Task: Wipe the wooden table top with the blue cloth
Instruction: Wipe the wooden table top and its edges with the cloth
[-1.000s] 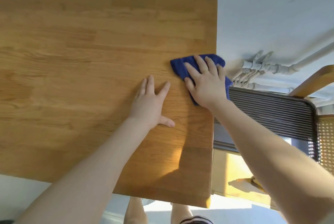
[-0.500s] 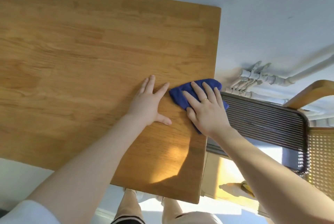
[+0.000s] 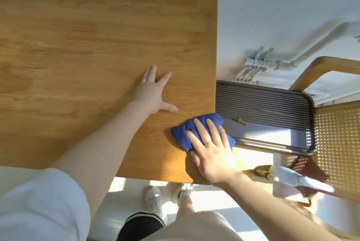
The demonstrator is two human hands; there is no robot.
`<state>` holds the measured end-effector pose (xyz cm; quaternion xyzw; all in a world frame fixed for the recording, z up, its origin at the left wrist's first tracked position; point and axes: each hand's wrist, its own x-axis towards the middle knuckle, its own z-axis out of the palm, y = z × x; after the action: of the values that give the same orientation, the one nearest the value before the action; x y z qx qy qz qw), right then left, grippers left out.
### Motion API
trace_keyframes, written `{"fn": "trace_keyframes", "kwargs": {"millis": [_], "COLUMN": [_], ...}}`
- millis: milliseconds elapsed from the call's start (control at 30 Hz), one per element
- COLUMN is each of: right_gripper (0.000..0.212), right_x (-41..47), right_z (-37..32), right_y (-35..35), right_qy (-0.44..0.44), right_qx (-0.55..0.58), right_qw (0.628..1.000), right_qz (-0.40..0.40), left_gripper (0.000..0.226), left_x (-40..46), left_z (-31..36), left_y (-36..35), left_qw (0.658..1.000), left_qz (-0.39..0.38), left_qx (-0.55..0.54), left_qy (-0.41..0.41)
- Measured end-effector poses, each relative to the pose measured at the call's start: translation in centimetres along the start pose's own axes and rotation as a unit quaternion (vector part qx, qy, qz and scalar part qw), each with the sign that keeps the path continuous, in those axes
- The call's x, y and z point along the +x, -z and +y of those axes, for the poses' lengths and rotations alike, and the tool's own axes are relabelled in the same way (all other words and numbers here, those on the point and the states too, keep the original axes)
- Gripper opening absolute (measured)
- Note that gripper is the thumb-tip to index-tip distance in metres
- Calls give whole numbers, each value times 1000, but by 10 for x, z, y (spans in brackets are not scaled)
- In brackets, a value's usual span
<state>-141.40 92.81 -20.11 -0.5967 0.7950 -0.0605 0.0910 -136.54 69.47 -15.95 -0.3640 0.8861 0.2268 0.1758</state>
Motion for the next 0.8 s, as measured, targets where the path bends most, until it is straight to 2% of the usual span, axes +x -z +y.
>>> {"fn": "trace_keyframes", "kwargs": {"millis": [67, 167, 233, 300, 467, 533, 633, 800], "right_gripper": [47, 49, 52, 54, 50, 48, 46, 45], "right_x": [8, 45, 60, 52, -23, -32, -14, 26], "right_z": [7, 10, 3, -9, -62, -73, -53, -39], "right_y": [-1, 8, 8, 1, -23, -23, -17, -4], "right_qy": [-3, -89, -150, -173, -77, -63, -16, -205], "right_qx": [-8, -2, 2, 3, -47, -36, -20, 33], "right_qw": [1000, 996, 988, 985, 996, 997, 1000, 978], "right_qz": [-7, 18, -18, -25, 16, 4, 8, 14], "left_gripper": [112, 92, 86, 88, 104, 104, 102, 102], "left_x": [-1, -16, -41, -71, -120, -133, -142, -139], "left_z": [3, 6, -5, -27, -74, -86, -97, -98], "left_y": [2, 6, 5, 1, -16, -26, -41, -48], "left_qw": [1000, 999, 997, 994, 992, 992, 996, 998], "left_qz": [-4, 20, 28, -5, -75, -70, -47, -23], "left_qx": [12, 43, 59, 88, 105, 103, 80, 62], "left_qy": [-2, -20, -45, -61, 3, 4, -3, -3]}}
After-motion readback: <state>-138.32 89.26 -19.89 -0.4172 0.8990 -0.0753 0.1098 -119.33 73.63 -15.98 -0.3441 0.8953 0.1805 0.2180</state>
